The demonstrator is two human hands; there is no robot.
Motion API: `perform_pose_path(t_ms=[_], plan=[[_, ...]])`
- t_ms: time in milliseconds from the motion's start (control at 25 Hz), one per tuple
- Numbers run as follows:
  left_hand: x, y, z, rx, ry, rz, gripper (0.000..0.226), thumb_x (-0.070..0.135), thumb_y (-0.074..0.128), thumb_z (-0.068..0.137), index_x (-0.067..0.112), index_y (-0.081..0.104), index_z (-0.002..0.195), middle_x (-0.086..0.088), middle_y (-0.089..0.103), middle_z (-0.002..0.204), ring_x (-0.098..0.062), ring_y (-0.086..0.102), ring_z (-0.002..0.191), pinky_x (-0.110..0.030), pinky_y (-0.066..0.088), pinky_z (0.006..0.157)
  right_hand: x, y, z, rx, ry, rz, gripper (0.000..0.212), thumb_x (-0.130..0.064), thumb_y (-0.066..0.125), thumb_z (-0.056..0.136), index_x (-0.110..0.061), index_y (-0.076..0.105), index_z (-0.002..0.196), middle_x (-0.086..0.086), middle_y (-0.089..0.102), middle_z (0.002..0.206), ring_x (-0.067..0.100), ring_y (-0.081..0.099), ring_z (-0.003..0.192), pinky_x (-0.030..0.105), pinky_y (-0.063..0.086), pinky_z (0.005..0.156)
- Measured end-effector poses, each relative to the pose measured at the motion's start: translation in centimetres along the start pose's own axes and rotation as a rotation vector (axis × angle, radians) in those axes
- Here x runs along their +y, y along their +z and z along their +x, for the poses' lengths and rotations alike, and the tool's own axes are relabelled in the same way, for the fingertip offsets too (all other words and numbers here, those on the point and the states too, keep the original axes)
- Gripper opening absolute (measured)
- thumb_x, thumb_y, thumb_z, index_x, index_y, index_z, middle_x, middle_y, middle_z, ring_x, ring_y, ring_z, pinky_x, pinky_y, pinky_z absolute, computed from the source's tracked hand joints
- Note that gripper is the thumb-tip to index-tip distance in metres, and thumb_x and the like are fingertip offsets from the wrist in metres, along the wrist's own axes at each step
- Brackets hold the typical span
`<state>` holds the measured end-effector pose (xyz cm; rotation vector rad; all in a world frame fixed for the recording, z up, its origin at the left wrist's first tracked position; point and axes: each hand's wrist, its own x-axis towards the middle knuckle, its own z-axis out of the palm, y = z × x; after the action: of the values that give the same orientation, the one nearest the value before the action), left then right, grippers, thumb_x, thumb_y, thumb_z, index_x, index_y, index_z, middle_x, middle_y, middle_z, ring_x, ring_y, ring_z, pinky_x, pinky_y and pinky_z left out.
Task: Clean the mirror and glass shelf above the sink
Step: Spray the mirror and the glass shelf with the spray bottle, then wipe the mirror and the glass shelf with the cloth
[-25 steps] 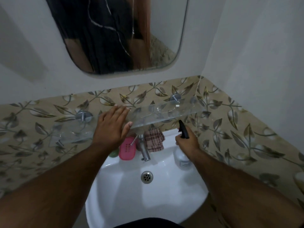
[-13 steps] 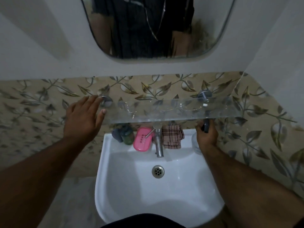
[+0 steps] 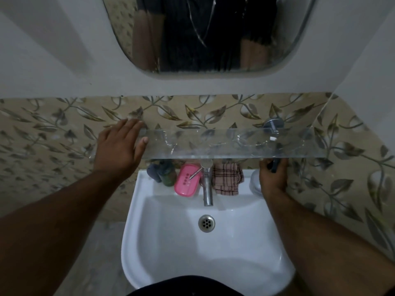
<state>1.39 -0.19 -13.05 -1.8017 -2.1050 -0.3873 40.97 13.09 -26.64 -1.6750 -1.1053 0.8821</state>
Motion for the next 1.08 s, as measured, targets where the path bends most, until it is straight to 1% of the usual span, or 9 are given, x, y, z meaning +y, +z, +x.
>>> perform_pose_path(t_ms=[160,280,400,560,720,800,880,960,1080], plan=[[1.6,0.1,1.2,0.031,0.040,-0.053,0.061,0.050,0.030,0.110,0.016,0.049,0.156,-0.006,0.047,0.165,-0.027,0.039,0.155,-0.047,0.031,0.114,2.0,-0.6,-0.4,0.024,-0.016,-0.050,0.083,-0.015,0.087,0.093,-0.008,0.040,0.162,0.017,0.058,0.158,0.037,0.056,0.148,0.039,0.040,0.124],[1.1,0.3,1.3,0.029,0.050,-0.054,0.061,0.050,0.030,0.110,0.015,0.047,0.157,-0.007,0.044,0.167,-0.028,0.037,0.156,-0.047,0.031,0.114,4.7,-1.3,-2.2,0.071,0.015,-0.244,0.089,-0.032,0.096,0.084,-0.002,0.049,0.155,0.027,0.056,0.153,0.046,0.053,0.143,0.055,0.041,0.123],[1.4,0.8,1.0,0.030,0.053,-0.077,0.063,0.051,0.029,0.109,0.015,0.046,0.158,-0.008,0.045,0.166,-0.028,0.036,0.156,-0.048,0.031,0.115,7.5,-0.7,-6.5,0.233,-0.040,-0.453,0.066,-0.046,0.086,0.087,0.005,0.065,0.123,0.037,0.065,0.122,0.055,0.065,0.113,0.059,0.054,0.098],[1.7,1.1,0.8,0.035,0.065,-0.104,0.063,0.051,0.030,0.109,0.015,0.045,0.159,-0.009,0.046,0.165,-0.028,0.036,0.156,-0.048,0.030,0.116,8.9,1.9,-10.8,-0.009,-0.272,-0.529,0.044,-0.013,0.100,0.074,0.001,0.069,0.102,0.028,0.068,0.100,0.050,0.067,0.093,0.057,0.060,0.082],[0.6,0.4,0.6,0.046,0.043,-0.091,0.062,0.051,0.030,0.110,0.016,0.044,0.159,-0.008,0.046,0.165,-0.028,0.037,0.155,-0.049,0.031,0.117,5.2,5.1,-9.7,-0.296,-0.514,-0.736,0.061,-0.018,0.099,0.064,-0.009,0.074,0.118,0.024,0.067,0.122,0.050,0.067,0.108,0.055,0.062,0.088],[-0.6,-0.2,0.6,0.074,0.025,-0.083,0.060,0.050,0.032,0.110,0.017,0.045,0.158,-0.009,0.048,0.162,-0.029,0.040,0.153,-0.048,0.031,0.117,3.6,6.3,-8.2,-0.385,-0.552,-0.857,0.085,-0.026,0.098,0.060,-0.012,0.068,0.139,0.026,0.063,0.144,0.055,0.061,0.132,0.062,0.058,0.104],[-2.5,-0.8,0.7,0.116,-0.026,-0.069,0.059,0.050,0.034,0.110,0.015,0.048,0.156,-0.012,0.052,0.158,-0.032,0.044,0.148,-0.049,0.033,0.117,2.5,7.0,-7.2,-0.469,-0.560,-0.982,0.104,-0.033,0.095,0.068,-0.019,0.052,0.161,0.023,0.045,0.168,0.055,0.038,0.156,0.065,0.042,0.122],[-4.7,-1.2,0.8,0.136,-0.078,-0.049,0.061,0.051,0.034,0.110,0.010,0.052,0.153,-0.016,0.056,0.153,-0.036,0.050,0.143,-0.050,0.039,0.116,2.5,7.6,-6.6,-0.543,-0.511,-1.079,0.107,-0.034,0.088,0.079,-0.030,0.033,0.171,0.014,0.023,0.181,0.051,0.016,0.166,0.064,0.030,0.129],[-6.2,-1.0,0.0,0.110,-0.146,-0.046,0.060,0.050,0.036,0.110,0.009,0.058,0.148,-0.017,0.060,0.149,-0.037,0.055,0.139,-0.047,0.041,0.113,3.7,8.3,-5.7,-0.495,-0.434,-1.038,0.093,-0.031,0.082,0.079,-0.033,0.047,0.165,0.017,0.030,0.176,0.050,0.021,0.159,0.067,0.043,0.121]])
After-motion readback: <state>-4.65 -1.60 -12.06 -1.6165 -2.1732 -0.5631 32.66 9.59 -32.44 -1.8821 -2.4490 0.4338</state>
